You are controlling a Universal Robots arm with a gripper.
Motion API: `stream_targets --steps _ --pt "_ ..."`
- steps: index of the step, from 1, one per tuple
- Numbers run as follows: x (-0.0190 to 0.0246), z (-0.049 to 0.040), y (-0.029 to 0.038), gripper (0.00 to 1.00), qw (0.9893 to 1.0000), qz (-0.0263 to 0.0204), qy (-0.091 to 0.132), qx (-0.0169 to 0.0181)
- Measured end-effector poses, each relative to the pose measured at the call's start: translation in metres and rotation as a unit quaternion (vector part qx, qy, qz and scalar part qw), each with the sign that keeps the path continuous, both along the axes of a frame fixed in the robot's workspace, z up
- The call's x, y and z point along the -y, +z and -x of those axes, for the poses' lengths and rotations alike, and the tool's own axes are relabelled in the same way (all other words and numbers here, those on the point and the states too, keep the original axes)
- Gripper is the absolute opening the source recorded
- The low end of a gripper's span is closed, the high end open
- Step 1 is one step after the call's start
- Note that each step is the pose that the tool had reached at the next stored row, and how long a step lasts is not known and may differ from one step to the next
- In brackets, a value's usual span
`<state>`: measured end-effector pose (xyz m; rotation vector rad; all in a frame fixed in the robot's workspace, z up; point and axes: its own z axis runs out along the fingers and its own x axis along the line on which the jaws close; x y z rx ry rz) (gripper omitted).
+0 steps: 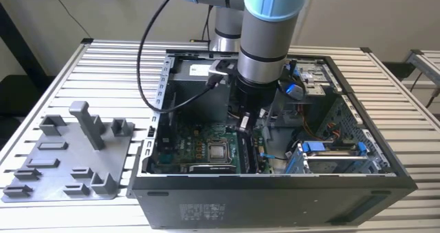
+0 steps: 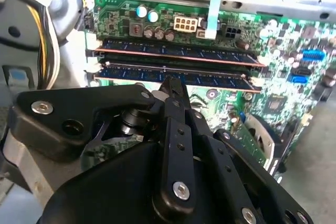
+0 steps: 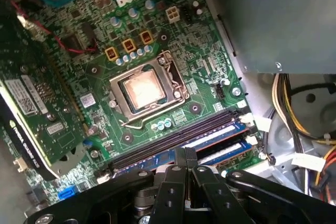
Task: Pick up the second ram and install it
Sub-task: 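Press down the second ram until it locks into place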
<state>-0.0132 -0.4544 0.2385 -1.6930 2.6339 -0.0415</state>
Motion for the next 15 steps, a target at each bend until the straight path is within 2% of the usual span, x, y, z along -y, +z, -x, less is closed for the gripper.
stream_targets --steps 4,7,10,15 --pt "0.0 0.0 -0.0001 0.11 0.9993 0.0 0.036 0.0" --pt "0.0 0.0 -0.0003 0.11 0.998 0.0001 0.064 0.0" --pt "0.0 0.0 -0.0005 0.11 0.9958 0.0 0.091 0.0" --pt "0.0001 0.0003 -0.001 0.11 0.9913 0.0001 0.132 0.0"
